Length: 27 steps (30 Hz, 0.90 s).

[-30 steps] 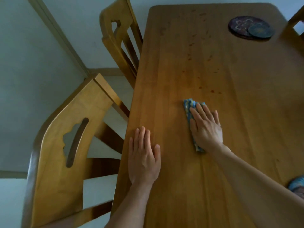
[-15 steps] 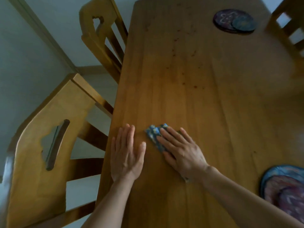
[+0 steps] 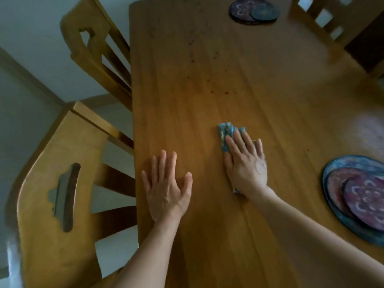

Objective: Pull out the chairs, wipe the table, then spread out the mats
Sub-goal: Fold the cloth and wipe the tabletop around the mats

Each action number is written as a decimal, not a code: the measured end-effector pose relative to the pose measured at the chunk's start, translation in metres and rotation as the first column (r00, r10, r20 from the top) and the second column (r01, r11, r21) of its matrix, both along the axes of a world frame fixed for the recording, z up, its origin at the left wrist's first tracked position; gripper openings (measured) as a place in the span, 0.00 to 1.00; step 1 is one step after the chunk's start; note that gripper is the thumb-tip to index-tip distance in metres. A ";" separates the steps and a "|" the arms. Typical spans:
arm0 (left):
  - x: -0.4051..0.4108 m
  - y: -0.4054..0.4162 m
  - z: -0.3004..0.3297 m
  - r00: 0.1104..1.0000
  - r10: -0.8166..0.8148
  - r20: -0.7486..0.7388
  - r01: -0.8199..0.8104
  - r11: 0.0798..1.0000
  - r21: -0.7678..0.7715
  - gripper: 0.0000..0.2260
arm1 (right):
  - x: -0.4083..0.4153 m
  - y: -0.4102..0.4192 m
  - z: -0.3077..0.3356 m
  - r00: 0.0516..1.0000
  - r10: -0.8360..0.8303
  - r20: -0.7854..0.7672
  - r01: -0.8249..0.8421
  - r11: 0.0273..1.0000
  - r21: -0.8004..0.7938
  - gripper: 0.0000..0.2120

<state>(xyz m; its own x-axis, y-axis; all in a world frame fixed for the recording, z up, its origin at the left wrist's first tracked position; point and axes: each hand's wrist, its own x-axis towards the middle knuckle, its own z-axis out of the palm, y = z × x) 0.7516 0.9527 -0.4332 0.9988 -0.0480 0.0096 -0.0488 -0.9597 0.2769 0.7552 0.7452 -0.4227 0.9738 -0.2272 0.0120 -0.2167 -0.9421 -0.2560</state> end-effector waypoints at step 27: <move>0.001 -0.004 -0.004 0.836 -0.549 0.010 0.547 0.835 0.065 0.36 | -0.186 0.127 -0.010 0.698 -0.716 0.019 0.716 0.696 -0.062 0.29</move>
